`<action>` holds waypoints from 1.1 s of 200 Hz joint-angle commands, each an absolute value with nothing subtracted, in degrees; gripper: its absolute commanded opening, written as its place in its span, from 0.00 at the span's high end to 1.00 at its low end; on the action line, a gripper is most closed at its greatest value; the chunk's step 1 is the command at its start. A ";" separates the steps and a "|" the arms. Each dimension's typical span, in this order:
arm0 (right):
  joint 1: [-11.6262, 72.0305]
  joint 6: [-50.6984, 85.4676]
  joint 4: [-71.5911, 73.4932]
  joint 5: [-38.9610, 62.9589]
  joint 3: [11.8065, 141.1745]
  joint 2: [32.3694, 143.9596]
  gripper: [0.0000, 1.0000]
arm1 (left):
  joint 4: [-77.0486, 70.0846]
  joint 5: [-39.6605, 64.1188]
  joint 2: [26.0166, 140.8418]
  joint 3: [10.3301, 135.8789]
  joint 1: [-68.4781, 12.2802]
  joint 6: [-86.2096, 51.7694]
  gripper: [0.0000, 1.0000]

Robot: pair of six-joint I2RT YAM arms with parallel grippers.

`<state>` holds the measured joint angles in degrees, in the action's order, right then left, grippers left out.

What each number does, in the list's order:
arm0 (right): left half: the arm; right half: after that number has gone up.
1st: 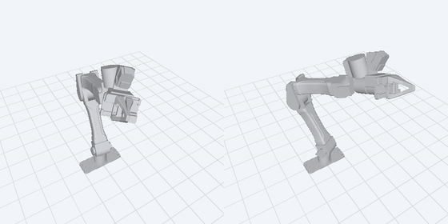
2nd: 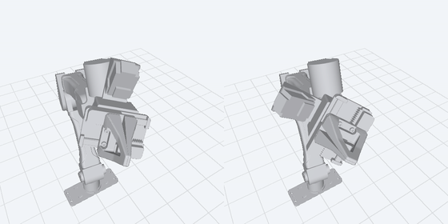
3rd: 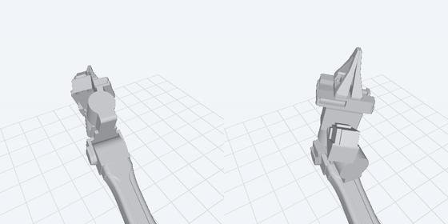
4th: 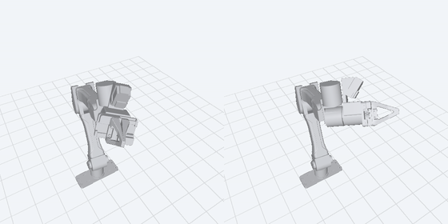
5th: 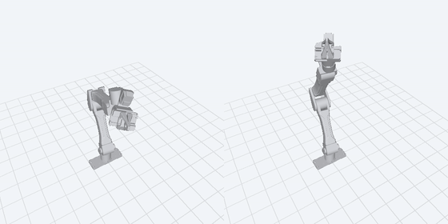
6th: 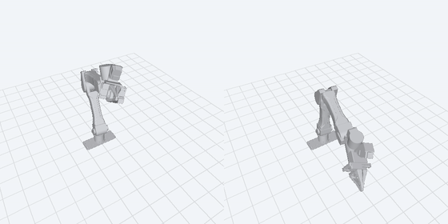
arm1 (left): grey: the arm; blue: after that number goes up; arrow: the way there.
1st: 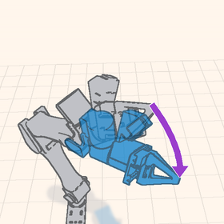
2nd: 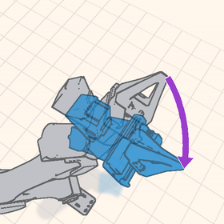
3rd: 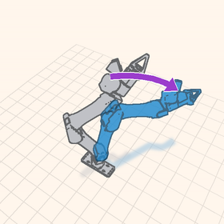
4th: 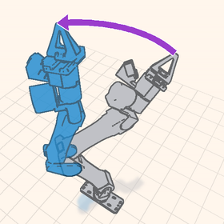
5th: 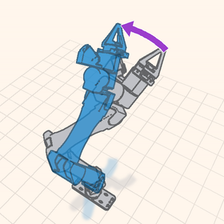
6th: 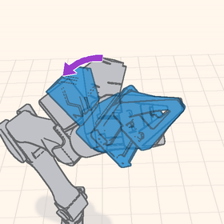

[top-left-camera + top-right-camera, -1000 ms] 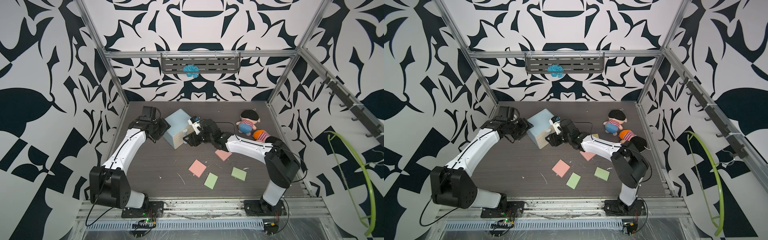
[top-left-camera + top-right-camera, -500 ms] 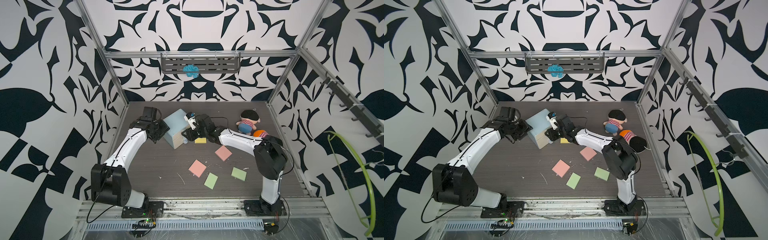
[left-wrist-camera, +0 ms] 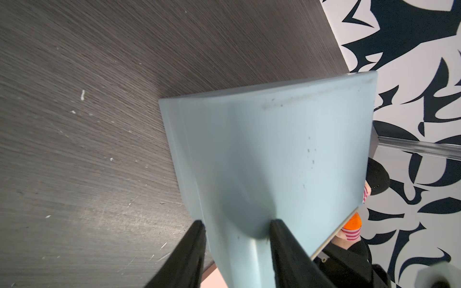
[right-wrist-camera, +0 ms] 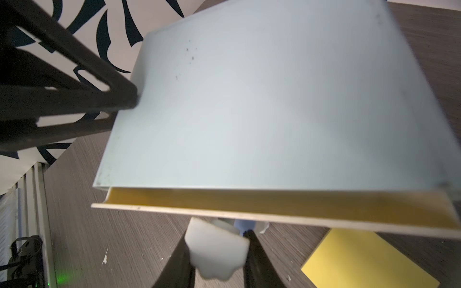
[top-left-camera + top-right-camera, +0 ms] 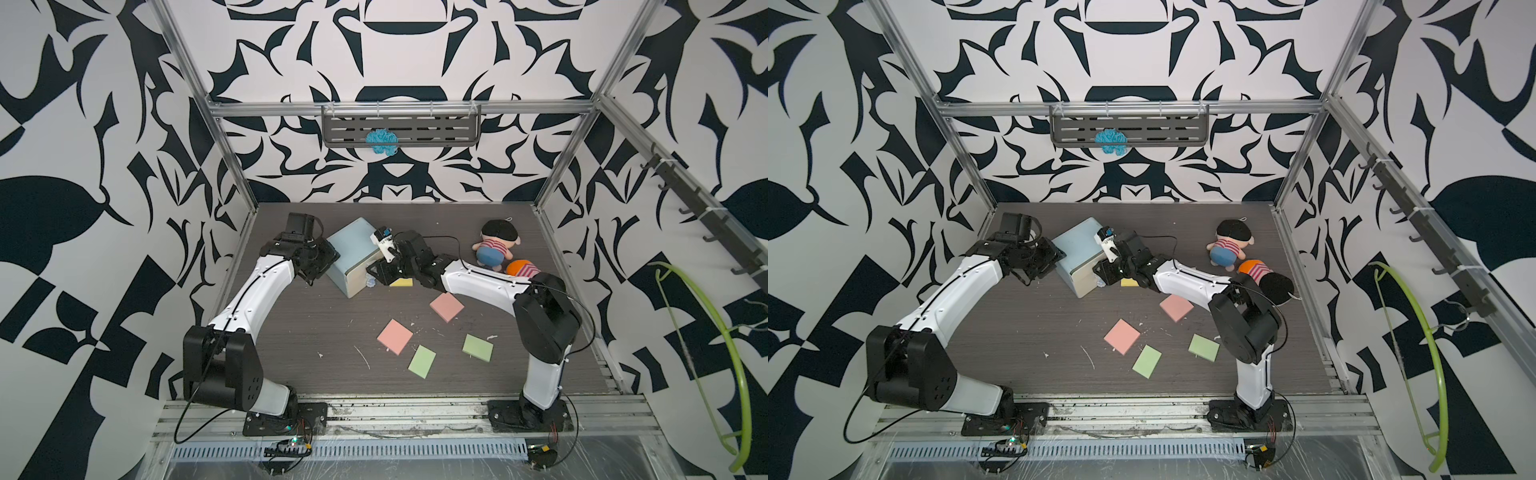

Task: Please put the sticky notes in the drawer by color
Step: Close the drawer in the storage box.

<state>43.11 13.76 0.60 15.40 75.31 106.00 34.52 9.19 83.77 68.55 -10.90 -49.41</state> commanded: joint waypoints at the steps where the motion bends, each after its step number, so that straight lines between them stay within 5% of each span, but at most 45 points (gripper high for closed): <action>1: 43.59 13.80 2.72 14.26 72.75 101.01 0.73 | 37.33 8.08 85.34 67.50 -10.94 -48.34 0.53; 156: 44.21 15.47 2.51 12.23 60.80 90.98 0.72 | 37.78 8.37 85.04 67.79 -10.93 -48.42 0.53; 168: 44.21 15.23 1.97 12.52 60.80 90.72 0.65 | 37.72 8.48 84.91 67.74 -10.96 -48.42 0.53; 194: 44.21 14.67 1.43 13.14 59.40 87.94 0.32 | 37.64 8.64 84.91 67.85 -10.92 -48.43 0.52; 220: 44.21 14.74 0.84 10.63 55.02 81.80 0.20 | 38.09 8.65 84.56 68.29 -10.94 -47.75 0.52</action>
